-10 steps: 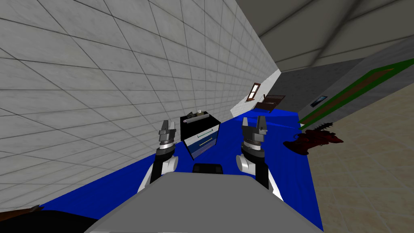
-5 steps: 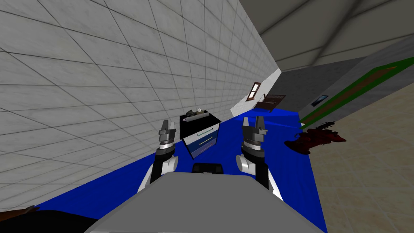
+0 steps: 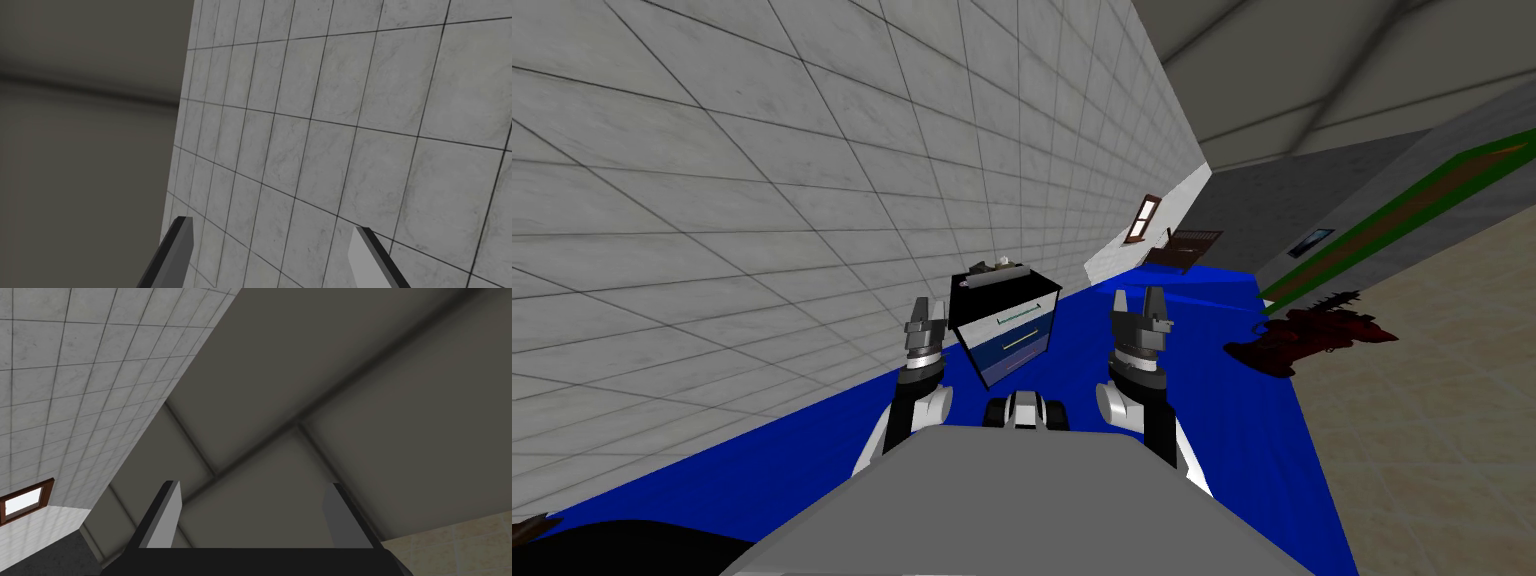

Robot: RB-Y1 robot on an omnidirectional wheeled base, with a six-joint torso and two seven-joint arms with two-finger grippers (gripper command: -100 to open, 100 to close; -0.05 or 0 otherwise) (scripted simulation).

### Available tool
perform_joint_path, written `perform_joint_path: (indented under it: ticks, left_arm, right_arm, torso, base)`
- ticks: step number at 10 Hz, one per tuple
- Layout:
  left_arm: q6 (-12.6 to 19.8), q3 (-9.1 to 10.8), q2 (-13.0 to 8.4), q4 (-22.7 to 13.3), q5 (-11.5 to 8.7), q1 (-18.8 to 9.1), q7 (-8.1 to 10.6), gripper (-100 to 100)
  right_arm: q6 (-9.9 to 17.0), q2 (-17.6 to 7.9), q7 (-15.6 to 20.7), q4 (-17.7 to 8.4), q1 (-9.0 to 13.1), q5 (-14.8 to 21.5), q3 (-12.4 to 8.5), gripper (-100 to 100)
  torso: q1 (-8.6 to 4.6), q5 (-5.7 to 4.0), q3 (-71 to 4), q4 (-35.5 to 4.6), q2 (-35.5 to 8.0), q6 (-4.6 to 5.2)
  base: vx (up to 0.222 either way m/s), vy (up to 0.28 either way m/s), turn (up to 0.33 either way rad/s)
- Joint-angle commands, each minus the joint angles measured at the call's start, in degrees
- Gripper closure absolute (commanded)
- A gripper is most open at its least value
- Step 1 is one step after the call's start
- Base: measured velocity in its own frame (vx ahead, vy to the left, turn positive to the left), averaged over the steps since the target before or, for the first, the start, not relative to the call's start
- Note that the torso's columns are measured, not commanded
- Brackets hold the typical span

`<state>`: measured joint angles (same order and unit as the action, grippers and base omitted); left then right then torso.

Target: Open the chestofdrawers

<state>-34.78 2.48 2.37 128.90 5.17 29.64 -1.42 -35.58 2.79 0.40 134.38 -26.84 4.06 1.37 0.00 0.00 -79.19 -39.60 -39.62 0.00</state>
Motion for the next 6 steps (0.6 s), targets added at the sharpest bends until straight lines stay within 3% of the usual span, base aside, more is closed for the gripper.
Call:
perform_joint_path:
  ticks: [1, 6]
  left_arm:
    - [-0.9, 0.37, -3.8, -1.9, -0.4, -0.5, 0.09, -100]
    - [-5.5, 2.17, -10.0, -9.3, -2.1, -2.5, 0.48, -100]
  right_arm:
    - [0.0, 0.0, 0.0, 0.0, 0.0, 0.0, 0.0, 0]
    - [0.0, 0.0, 0.0, 0.0, 0.0, 0.0, 0.0, 0]
  torso:
    - [0.0, 0.0, -4.0, -1.9, -1.9, 0.0]
    - [-0.02, 0.0, -5.4, -2.7, -2.6, 0.0]
  base:
    - [0.013, -0.01, 0.024]
    - [0.027, -0.024, 0.033]
